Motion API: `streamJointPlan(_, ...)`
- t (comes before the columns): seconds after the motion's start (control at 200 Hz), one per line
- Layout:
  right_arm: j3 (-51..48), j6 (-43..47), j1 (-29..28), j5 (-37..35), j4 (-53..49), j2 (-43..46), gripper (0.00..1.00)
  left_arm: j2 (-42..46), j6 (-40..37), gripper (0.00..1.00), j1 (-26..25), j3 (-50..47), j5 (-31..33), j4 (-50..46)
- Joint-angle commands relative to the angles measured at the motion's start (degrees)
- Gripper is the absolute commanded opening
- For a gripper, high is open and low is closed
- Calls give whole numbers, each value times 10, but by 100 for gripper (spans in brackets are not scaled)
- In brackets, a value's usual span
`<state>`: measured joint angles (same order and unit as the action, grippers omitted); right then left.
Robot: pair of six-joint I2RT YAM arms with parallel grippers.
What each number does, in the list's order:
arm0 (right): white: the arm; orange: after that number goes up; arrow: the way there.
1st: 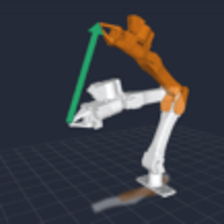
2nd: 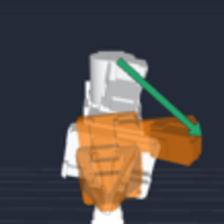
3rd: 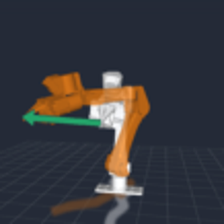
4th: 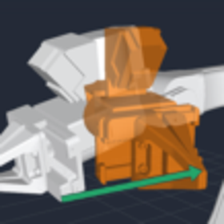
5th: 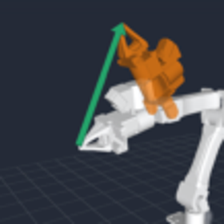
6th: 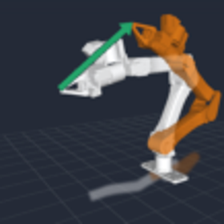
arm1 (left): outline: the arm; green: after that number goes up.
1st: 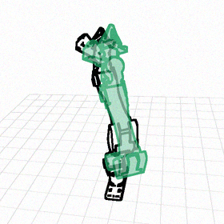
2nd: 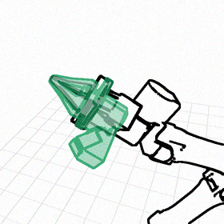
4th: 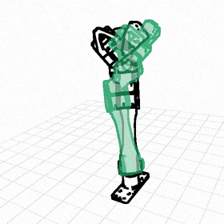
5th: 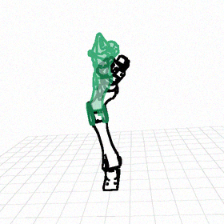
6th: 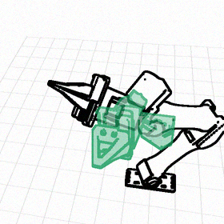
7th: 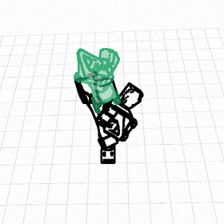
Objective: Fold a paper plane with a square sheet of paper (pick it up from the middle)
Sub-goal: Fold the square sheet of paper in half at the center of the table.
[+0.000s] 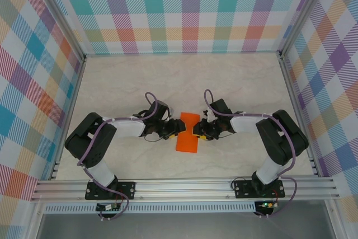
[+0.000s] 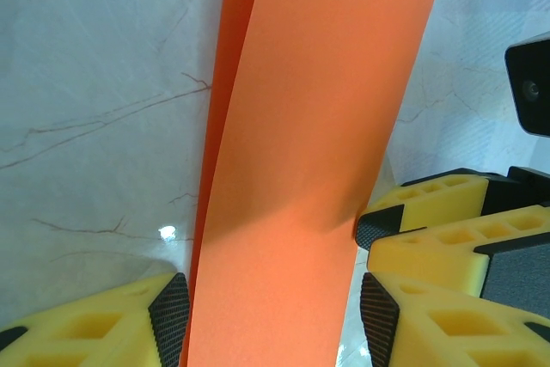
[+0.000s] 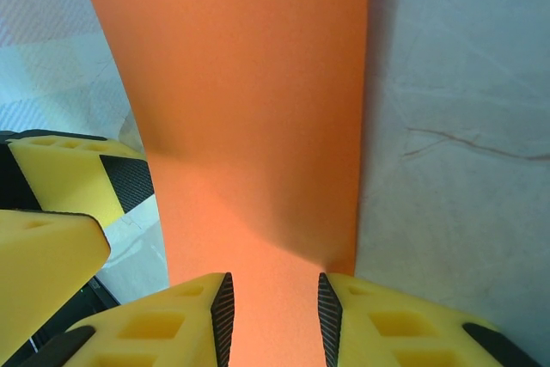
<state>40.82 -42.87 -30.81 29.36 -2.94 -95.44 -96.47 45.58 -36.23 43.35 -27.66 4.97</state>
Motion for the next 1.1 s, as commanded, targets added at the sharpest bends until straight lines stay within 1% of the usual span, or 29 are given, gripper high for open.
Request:
streamJointPlan(0.0, -18, 1, -3, -23, -17, -6, 34, 0, -5, 58, -3, 10, -9, 2)
streamJointPlan(0.175, -19, 0, -2, -21, -16, -5, 34, -13, 1, 57, -8, 13, -24, 16)
streamJointPlan(0.465, -18, 0, -2, -19, -13, -4, 35, 2, 6, 54, -8, 10, -37, 33)
streamJointPlan(0.675, -14, 1, -2, -19, -15, -4, 35, 11, 7, 54, -8, 6, -17, 26)
streamJointPlan(0.805, -15, 2, -2, -19, -19, -4, 35, 16, 1, 56, -6, 6, -7, 31)
streamJointPlan(0.89, -15, 3, -3, -18, -20, -4, 35, 6, -7, 57, -1, 8, -5, 45)
streamJointPlan(1.01, -12, 4, -2, -15, -21, -2, 35, -18, -1, 57, 7, 21, -25, 69)
streamJointPlan(1.095, -12, 3, -2, -16, -22, 2, 36, -25, 1, 56, 7, 29, -27, 72)
